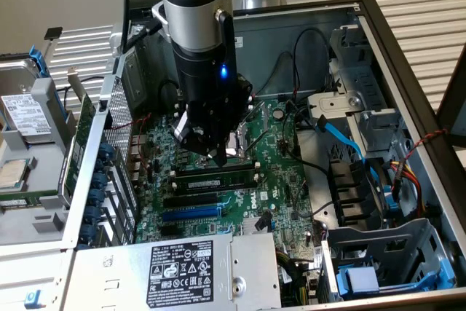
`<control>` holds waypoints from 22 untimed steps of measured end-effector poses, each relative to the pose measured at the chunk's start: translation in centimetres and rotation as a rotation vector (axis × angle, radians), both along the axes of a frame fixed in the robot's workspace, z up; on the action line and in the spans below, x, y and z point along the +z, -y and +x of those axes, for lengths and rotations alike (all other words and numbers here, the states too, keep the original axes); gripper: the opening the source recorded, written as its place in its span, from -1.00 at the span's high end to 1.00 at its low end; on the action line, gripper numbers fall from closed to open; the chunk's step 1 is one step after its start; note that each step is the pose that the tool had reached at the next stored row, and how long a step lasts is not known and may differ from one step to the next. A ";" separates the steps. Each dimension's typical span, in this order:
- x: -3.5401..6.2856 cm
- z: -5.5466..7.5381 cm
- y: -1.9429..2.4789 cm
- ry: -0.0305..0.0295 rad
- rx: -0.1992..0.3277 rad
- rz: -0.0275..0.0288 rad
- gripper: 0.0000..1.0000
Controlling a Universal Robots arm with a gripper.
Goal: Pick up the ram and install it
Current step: 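Press down the ram until it locks into place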
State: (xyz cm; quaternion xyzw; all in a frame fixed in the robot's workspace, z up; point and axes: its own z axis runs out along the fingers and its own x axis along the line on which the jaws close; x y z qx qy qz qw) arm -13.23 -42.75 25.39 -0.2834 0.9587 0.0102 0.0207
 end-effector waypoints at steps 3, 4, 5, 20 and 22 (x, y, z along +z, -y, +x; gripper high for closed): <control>0.00 0.0 0.00 0.0000 -0.045 0.0000 0.80; 0.00 0.0 0.00 -0.0001 -0.059 0.0000 0.80; 0.00 0.0 0.00 0.0000 -0.073 0.0000 0.80; 0.00 0.0 0.00 0.0000 -0.300 0.0000 0.80; 0.00 0.0 0.00 0.0000 -0.330 0.0000 0.80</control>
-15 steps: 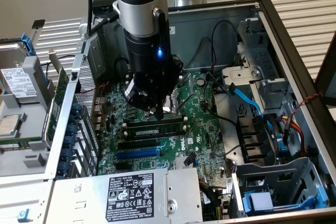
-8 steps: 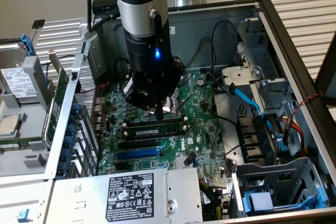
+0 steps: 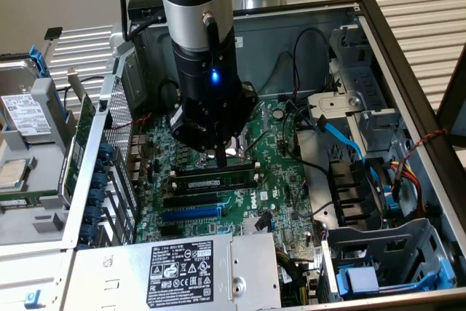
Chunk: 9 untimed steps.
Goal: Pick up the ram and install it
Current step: 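Press down the ram until it locks into place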
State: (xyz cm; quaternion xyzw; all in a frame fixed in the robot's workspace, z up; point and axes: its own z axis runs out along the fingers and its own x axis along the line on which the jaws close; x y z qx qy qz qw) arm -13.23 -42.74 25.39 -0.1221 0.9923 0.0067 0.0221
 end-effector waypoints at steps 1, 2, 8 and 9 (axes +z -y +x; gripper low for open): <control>0.00 0.0 0.00 0.0000 -0.015 0.0000 0.80; 0.00 0.0 0.00 0.0000 -0.030 0.0000 0.80; 0.00 0.0 0.00 0.0000 -0.122 0.0000 0.80; 0.00 0.0 0.00 0.0000 -0.137 0.0000 0.80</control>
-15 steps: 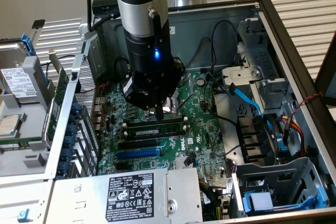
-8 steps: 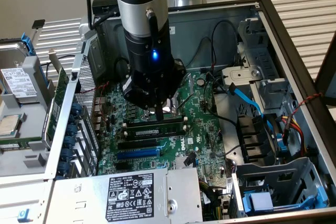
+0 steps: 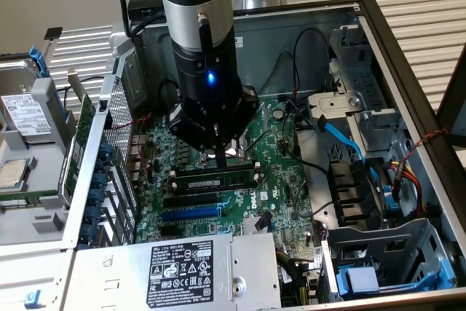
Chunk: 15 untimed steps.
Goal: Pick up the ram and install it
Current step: 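Press down the ram until it locks into place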
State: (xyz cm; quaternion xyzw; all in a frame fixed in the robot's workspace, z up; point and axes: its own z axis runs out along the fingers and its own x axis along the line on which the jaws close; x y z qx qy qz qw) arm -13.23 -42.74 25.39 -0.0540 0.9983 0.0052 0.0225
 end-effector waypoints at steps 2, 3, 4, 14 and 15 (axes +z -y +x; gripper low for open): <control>0.00 0.0 0.00 0.0000 -0.031 0.0000 0.80; 0.00 0.0 0.00 0.0000 -0.046 0.0000 0.80; 0.00 0.0 0.00 0.0000 -0.061 0.0000 0.80; 0.00 0.0 0.00 0.0000 -0.140 0.0000 0.80; 0.00 0.0 0.00 0.0000 -0.140 0.0000 0.80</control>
